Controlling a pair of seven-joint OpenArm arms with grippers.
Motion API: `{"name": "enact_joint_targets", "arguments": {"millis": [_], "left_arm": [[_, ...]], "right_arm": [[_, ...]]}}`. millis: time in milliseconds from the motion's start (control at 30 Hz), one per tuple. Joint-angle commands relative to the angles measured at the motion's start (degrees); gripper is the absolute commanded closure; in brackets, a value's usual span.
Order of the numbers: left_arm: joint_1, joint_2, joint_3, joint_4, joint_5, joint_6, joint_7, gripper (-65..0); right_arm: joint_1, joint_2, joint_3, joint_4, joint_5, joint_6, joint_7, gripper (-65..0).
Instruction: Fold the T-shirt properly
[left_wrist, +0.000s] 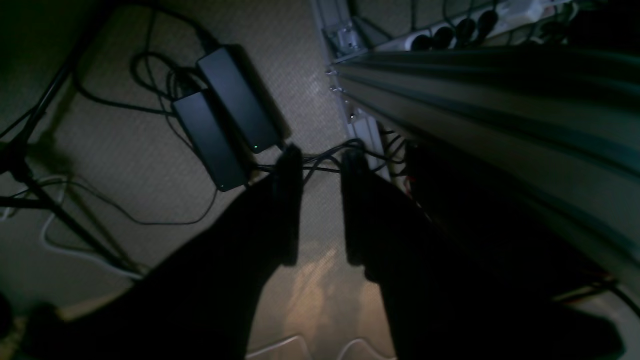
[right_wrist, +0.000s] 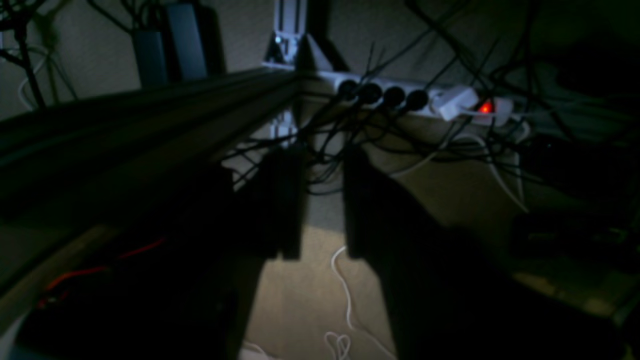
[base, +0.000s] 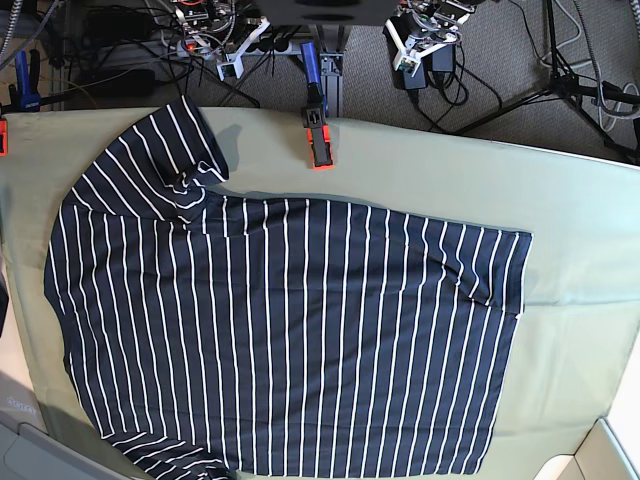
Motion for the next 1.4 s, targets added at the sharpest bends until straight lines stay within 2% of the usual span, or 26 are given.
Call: {"name": "enact_joint_targets", "arguments": {"millis": [0,100,233,433,567,633,767,867,967,1067,1167,1367], "left_arm": [[0.31,-0.04,0.09,0.20,0.15,-1.25,0.87,-17.6],[0.55,-0.04,0.09,0.20,0.15,-1.22,2.54,-17.6],[2.27,-0.72,-0.02,2.86,0.11,-1.49,3.48,-17.6],[8.81,-4.85,-0.46,15.69,0.04,-1.49,3.52,-17.6],[14.71,-7.63,-2.43,27.45,-0.02,-2.67,3.72,-17.6],[17.79,-8.92,-4.20,33.51,-1.27,-5.81,3.91,-17.6],[23.91,-10.91,-8.76,45.13,-8.11,-12.24,7.23,-17.6],[28.68,-12.15,-12.31,53.62,-11.87,-14.75,8.24,-17.6],[33.24,-12.90,-15.23,61.68,-14.21,-14.75,8.24,-17.6],[37.18,-13.05,-17.81,68.74,-14.34,-14.78,8.20,-17.6],[40.44,-13.33,-19.50,74.84,-14.43,-14.78,8.20,-17.6],[45.00,-13.38,-20.81,83.78,-14.60,-14.99,8.24,-17.6]], "right_arm": [[-0.70,0.31,0.13,0.28,-1.03,1.92,0.42,-12.5],[-1.99,0.59,0.13,0.81,-4.24,1.92,0.42,-12.5],[-5.25,2.05,-0.09,4.39,-4.35,3.82,0.42,-12.5],[-11.56,5.05,-0.09,13.14,-3.13,6.14,0.39,-12.5],[-16.09,7.28,-0.09,20.35,1.57,7.08,-0.55,-12.5],[-18.62,8.55,-0.09,24.52,3.80,7.06,-2.32,-12.5],[-24.52,11.52,-0.07,34.32,8.37,7.06,-7.74,-12.5],[-29.44,14.14,-0.07,42.56,12.07,7.04,-11.78,-12.5],[-34.64,16.96,-0.04,51.17,14.38,7.04,-15.08,-12.5],[-40.44,19.37,0.57,60.08,14.62,7.04,-15.47,-12.6],[-46.51,21.64,2.10,69.13,17.62,7.02,-15.50,-12.5],[-55.06,23.15,11.23,83.78,25.77,7.06,-15.50,-12.6]]}}
